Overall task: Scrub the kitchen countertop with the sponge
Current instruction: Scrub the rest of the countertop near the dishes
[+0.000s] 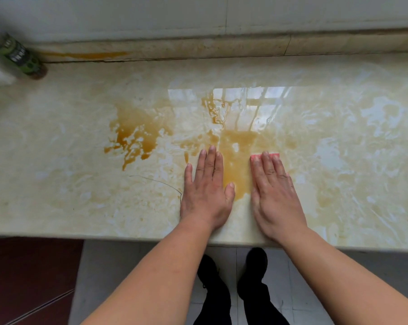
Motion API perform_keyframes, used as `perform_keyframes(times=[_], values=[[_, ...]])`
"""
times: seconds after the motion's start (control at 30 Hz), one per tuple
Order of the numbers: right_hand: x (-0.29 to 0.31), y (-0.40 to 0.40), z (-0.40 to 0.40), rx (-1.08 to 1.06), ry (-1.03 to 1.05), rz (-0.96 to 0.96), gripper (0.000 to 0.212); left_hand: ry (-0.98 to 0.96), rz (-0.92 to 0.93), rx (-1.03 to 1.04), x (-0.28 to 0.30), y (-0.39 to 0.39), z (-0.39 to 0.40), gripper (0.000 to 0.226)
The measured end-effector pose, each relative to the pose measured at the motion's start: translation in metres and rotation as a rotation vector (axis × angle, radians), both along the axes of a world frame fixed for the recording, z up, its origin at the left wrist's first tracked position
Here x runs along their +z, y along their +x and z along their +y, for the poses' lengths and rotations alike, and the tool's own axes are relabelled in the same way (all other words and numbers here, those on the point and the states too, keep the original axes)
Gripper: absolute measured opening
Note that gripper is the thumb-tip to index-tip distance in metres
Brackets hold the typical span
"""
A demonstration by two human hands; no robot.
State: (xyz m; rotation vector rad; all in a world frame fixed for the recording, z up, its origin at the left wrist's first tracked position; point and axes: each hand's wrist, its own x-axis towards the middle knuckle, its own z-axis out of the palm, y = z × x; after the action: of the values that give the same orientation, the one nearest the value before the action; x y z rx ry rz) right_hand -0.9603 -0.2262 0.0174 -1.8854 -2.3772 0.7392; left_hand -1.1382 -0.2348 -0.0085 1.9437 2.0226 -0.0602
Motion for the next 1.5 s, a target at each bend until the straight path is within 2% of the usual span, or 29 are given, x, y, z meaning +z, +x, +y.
perform_keyframes(times=[0.23,0.5,0.73,0.97,1.17,1.23,1.4,1.5], values=[[0.003,0.019,-0.077,0.068,0.044,-0.002,0.069,0.001,0.009,0.000,-0.002,-0.001,-0.002,0.080],[0.001,-0.025,0.005,0.050,-0.012,0.052,0.065,-0.011,0.007,0.016,-0.002,-0.001,-0.001,0.079],[0.002,0.013,-0.064,0.110,0.035,0.029,0.066,-0.020,0.013,0.009,0.001,0.000,0.001,0.078],[-0.002,-0.011,-0.018,0.015,-0.009,0.041,0.067,-0.025,0.009,0.014,0.003,0.001,0.000,0.078],[0.000,0.016,-0.068,0.086,0.053,0.052,0.070,-0.033,-0.006,0.006,0.002,-0.001,0.000,0.077],[-0.004,0.014,-0.051,0.073,0.039,0.022,0.068,-0.033,-0.015,0.008,0.002,-0.002,0.000,0.077],[0.002,-0.018,0.058,-0.024,-0.021,0.040,0.064,0.016,-0.005,0.029,0.005,-0.005,0.049,0.076],[0.003,-0.013,0.055,0.004,0.000,0.050,0.064,0.046,-0.016,-0.003,0.009,-0.005,0.090,0.075]])
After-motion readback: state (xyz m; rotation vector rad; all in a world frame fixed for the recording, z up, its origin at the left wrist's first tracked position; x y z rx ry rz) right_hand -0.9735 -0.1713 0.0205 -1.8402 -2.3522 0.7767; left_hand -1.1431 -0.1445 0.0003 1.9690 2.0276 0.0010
